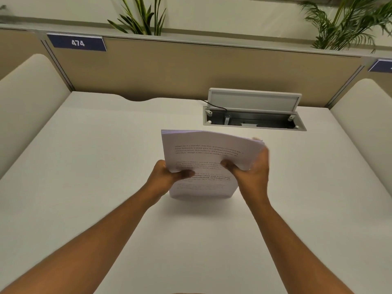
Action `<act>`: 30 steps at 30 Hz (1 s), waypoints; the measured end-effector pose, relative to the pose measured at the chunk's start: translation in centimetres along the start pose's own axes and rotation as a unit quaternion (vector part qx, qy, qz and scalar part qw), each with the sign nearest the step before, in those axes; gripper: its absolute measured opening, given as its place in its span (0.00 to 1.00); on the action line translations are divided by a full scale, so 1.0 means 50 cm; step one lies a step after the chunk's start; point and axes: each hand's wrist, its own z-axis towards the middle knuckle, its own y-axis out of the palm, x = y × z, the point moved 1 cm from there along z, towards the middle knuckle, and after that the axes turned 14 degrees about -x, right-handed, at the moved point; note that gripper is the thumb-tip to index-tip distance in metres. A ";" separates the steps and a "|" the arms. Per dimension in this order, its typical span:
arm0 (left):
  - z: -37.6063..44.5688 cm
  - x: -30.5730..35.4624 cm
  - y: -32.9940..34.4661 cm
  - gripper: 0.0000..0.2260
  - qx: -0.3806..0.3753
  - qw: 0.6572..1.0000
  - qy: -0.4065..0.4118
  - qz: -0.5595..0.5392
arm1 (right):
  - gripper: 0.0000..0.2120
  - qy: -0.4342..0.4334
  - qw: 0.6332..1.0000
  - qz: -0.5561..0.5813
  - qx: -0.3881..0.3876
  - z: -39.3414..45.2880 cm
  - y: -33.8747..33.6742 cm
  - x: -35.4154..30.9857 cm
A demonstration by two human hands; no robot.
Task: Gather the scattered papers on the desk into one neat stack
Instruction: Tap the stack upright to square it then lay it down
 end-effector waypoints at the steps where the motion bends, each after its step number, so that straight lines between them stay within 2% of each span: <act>1: -0.001 -0.001 0.000 0.24 -0.001 1.000 0.000 0.000 | 0.48 -0.029 0.998 -0.030 0.053 -0.004 -0.005 -0.018; 3: -0.002 -0.002 0.000 0.24 -0.001 1.000 0.002 -0.003 | 0.53 -0.107 0.973 -0.145 0.145 -0.012 -0.012 -0.060; 5: -0.001 -0.004 -0.002 0.23 -0.005 1.000 0.002 -0.009 | 0.51 -0.194 0.928 -0.280 0.152 -0.020 0.000 -0.108; 8: -0.001 -0.007 -0.003 0.22 -0.014 1.000 0.011 -0.014 | 0.48 -0.268 0.867 -0.416 0.063 -0.039 0.055 -0.169; 11: -0.004 -0.004 -0.001 0.17 -0.015 0.999 0.029 -0.005 | 0.45 -0.284 0.833 -0.474 -0.020 -0.051 0.116 -0.208; 13: -0.013 0.005 0.004 0.15 -0.016 0.999 0.031 -0.004 | 0.40 -0.278 0.814 -0.505 -0.068 -0.050 0.147 -0.223; 17: -0.024 0.015 0.010 0.25 -0.009 0.999 0.047 -0.002 | 0.36 -0.245 0.815 -0.513 -0.111 -0.043 0.170 -0.236; 20: -0.022 0.009 0.005 0.20 -0.016 0.999 0.041 -0.005 | 0.34 -0.252 0.813 -0.512 -0.117 -0.046 0.160 -0.237; 22: -0.016 0.001 -0.001 0.19 -0.024 0.999 0.038 -0.002 | 0.34 -0.254 0.823 -0.502 -0.077 -0.048 0.132 -0.233; 24: -0.013 -0.003 -0.003 0.24 -0.027 0.999 0.034 -0.008 | 0.32 -0.239 0.825 -0.512 -0.026 -0.047 0.094 -0.222; 26: -0.011 -0.003 -0.002 0.27 -0.029 0.999 0.028 -0.010 | 0.28 -0.206 0.830 -0.518 -0.016 -0.047 0.060 -0.203; 30: -0.006 -0.004 -0.003 0.23 -0.029 0.999 0.034 -0.008 | 0.28 -0.206 0.829 -0.520 0.024 -0.051 0.016 -0.173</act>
